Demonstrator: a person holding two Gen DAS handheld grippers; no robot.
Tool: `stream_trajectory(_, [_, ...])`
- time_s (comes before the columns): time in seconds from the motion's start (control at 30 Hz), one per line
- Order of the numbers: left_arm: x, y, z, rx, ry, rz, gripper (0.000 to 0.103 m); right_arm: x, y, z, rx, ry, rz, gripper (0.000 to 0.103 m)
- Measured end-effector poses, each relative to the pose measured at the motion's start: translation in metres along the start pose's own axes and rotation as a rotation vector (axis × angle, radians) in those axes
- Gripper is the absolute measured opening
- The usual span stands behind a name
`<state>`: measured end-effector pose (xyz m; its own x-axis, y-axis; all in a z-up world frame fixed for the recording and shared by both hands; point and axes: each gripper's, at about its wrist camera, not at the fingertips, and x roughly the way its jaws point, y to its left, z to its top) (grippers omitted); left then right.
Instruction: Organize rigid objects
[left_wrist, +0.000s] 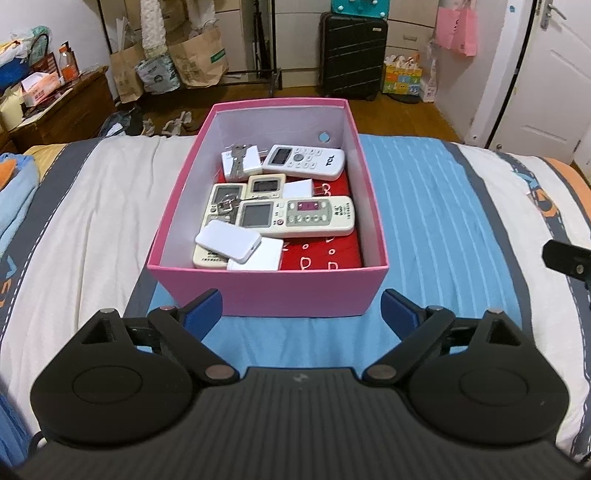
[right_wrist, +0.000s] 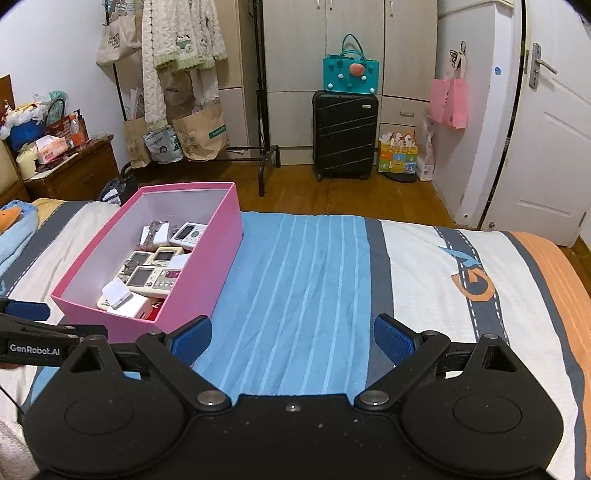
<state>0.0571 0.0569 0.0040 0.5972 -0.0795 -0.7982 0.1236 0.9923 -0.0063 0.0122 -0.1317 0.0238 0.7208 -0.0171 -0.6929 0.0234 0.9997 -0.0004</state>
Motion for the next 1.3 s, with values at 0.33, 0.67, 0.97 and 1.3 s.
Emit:
stream_trajectory(0.33, [0.002, 0.002, -0.001, 0.002, 0.014, 0.017, 0.093, 0.001, -0.003, -0.001, 0.009, 0.002, -0.026, 0.097])
stream_trajectory(0.67, [0.003, 0.002, -0.005, 0.001, -0.011, 0.006, 0.093, -0.002, 0.002, -0.006, -0.024, -0.062, -0.079, 0.097])
stream_trajectory(0.97, [0.005, 0.001, -0.013, -0.011, -0.095, 0.034, 0.095, 0.004, 0.001, -0.011, -0.029, -0.074, -0.096, 0.097])
stream_trajectory(1.3, [0.007, 0.002, -0.019, -0.013, -0.185, 0.127, 0.098, 0.007, 0.002, -0.015, -0.033, -0.074, -0.1, 0.097])
